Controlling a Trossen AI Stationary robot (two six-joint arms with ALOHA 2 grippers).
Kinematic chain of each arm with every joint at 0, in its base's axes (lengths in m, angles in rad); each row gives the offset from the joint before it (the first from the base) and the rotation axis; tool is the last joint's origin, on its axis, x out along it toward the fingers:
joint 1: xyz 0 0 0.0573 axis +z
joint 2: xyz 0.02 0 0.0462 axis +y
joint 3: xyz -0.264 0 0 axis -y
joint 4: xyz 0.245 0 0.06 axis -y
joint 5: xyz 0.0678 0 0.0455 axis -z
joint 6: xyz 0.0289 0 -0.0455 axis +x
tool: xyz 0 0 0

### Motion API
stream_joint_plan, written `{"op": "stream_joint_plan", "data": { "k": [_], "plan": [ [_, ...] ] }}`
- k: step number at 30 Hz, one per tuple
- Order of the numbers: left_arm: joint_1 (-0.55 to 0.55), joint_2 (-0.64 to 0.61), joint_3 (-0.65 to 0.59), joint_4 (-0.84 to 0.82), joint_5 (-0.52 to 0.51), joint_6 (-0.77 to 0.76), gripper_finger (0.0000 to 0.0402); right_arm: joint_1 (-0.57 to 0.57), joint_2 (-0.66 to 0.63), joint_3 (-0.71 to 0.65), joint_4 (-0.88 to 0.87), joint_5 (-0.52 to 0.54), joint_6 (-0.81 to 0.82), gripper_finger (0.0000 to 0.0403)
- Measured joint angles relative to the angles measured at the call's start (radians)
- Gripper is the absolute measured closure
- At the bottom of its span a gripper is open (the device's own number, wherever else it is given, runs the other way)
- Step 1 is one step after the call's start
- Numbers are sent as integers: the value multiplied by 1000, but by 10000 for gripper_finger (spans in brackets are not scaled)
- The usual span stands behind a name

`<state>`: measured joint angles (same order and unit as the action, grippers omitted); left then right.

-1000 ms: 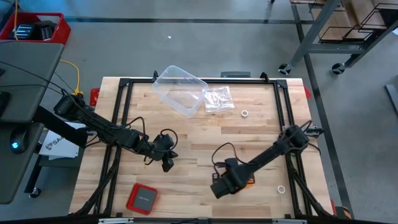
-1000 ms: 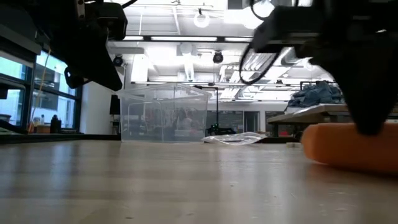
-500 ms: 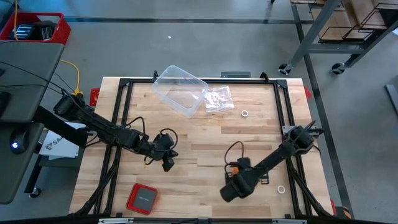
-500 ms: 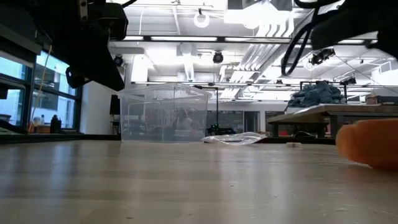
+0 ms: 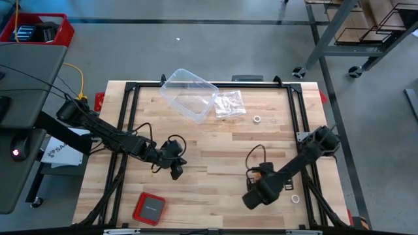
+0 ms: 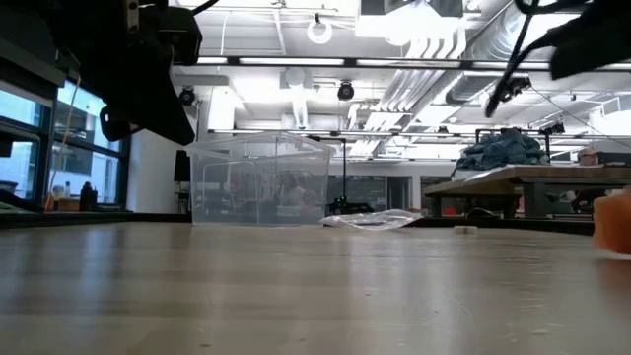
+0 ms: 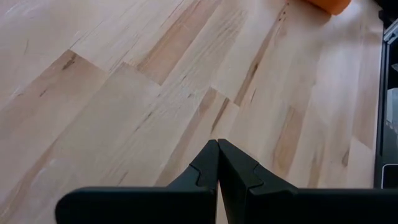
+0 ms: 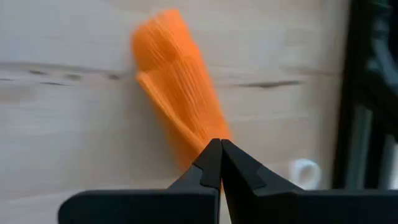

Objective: Roll bandage
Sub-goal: Roll the orange bandage, then put the orange bandage in the transparent zip bag

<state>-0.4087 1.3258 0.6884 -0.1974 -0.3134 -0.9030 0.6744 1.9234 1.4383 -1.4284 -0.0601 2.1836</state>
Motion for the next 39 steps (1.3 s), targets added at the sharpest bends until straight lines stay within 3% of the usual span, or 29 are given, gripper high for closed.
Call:
{"op": "stream_joint_plan", "data": {
  "k": [4, 10, 15, 21, 24, 29, 33, 39],
  "plan": [
    [0, 0, 0, 0, 1, -9, 401, 29, -39, -16, -82, -44, 18, 403],
    [0, 0, 0, 11, 22, -28, 402, 48, -159, -15, -30, 106, -40, 403],
    [0, 0, 0, 18, 25, -39, 402, 33, -265, -92, 32, 151, -183, 391],
    [0, 0, 0, 17, 83, -86, 402, -4, -413, -398, 453, 183, -204, 311],
    [0, 0, 0, 18, 109, -123, 401, -31, -430, -475, 497, 131, -232, 253],
    [3, 0, 0, 49, 89, -185, 402, -63, -436, -485, 468, 56, -447, 172],
    [15, 0, 0, 92, 61, -209, 402, -72, -428, -496, 520, 50, -538, 147],
    [38, 0, 0, 101, 53, -291, 402, -81, -399, -594, 583, 23, -484, 145]
  ]
}}
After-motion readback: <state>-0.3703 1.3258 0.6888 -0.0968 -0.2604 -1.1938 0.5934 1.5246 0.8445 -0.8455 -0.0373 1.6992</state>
